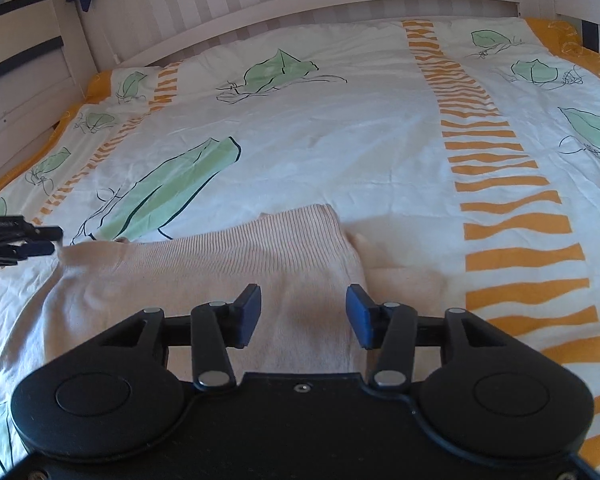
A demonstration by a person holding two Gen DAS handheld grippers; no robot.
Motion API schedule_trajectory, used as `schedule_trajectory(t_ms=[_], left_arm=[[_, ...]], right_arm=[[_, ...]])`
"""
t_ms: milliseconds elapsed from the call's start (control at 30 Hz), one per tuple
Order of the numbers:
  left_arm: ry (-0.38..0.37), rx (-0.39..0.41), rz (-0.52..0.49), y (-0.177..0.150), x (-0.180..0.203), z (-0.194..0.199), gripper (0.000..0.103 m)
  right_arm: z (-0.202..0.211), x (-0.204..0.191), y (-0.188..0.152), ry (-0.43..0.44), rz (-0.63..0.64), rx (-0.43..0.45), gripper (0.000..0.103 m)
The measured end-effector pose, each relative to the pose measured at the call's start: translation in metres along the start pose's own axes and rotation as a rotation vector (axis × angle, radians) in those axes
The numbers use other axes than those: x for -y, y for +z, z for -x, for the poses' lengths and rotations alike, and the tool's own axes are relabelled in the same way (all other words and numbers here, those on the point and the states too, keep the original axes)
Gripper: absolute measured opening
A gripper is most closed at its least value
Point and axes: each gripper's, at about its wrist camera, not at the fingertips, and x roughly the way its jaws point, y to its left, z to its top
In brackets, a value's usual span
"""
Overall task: Fold small clothes
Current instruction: 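Press the folded sweater flat with both grippers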
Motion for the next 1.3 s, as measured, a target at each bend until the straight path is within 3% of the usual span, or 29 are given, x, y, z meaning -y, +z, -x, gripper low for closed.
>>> schedule_trajectory(t_ms=[100, 267, 400, 433, 467, 500, 600, 700, 900, 1000, 1167, 1233, 1300], left_arm=[[-0.023, -0.006, -0.067, -0.011, 0.008, 0.015, 0.049], [-0.061, -0.087, -0.207, -0.047, 0.023, 0.02, 0.049], [-0.061, -0.127, -0.309, -0.07, 0.034, 0.018, 0.049], [-0.061, -0.124, -0.322, -0.073, 0.036, 0.019, 0.049], [-0.062, -0.12, -0.331, -0.075, 0.039, 0.02, 0.049], [-0.065, -0.115, -0.339, -0.075, 0.041, 0.021, 0.049], [-0.081, -0.095, -0.374, -0.077, 0.052, 0.028, 0.049], [-0.088, -0.088, -0.422, -0.081, 0.062, 0.028, 0.05], [-0.041, -0.181, -0.492, -0.104, 0.059, 0.009, 0.053], [-0.046, -0.163, -0.497, -0.105, 0.057, 0.01, 0.054], [-0.021, -0.126, -0.524, -0.104, 0.069, 0.031, 0.053], [-0.037, -0.103, -0.527, -0.108, 0.076, 0.04, 0.054], [-0.06, -0.102, -0.499, -0.112, 0.08, 0.045, 0.055]], right_arm=[[-0.006, 0.004, 0.0, -0.001, -0.007, -0.003, 0.064], [-0.017, 0.006, 0.0, -0.014, -0.008, -0.017, 0.064], [-0.022, 0.007, 0.0, -0.032, -0.019, -0.037, 0.059], [-0.023, 0.006, 0.0, -0.029, -0.016, -0.05, 0.047], [-0.024, 0.003, 0.0, -0.023, -0.002, -0.063, 0.022], [-0.022, -0.002, 0.0, -0.017, 0.027, -0.064, 0.011], [-0.015, -0.009, 0.002, -0.099, 0.104, -0.024, 0.012], [-0.02, 0.004, 0.003, -0.118, 0.048, -0.046, 0.012], [-0.025, 0.001, -0.001, -0.133, 0.092, -0.051, 0.012], [-0.021, 0.01, 0.002, -0.104, 0.043, -0.041, 0.015], [0.016, 0.027, -0.001, -0.074, -0.053, 0.05, 0.062], [0.034, 0.033, -0.007, -0.06, -0.093, 0.068, 0.072], [0.047, 0.036, -0.016, -0.049, -0.112, 0.06, 0.074]])
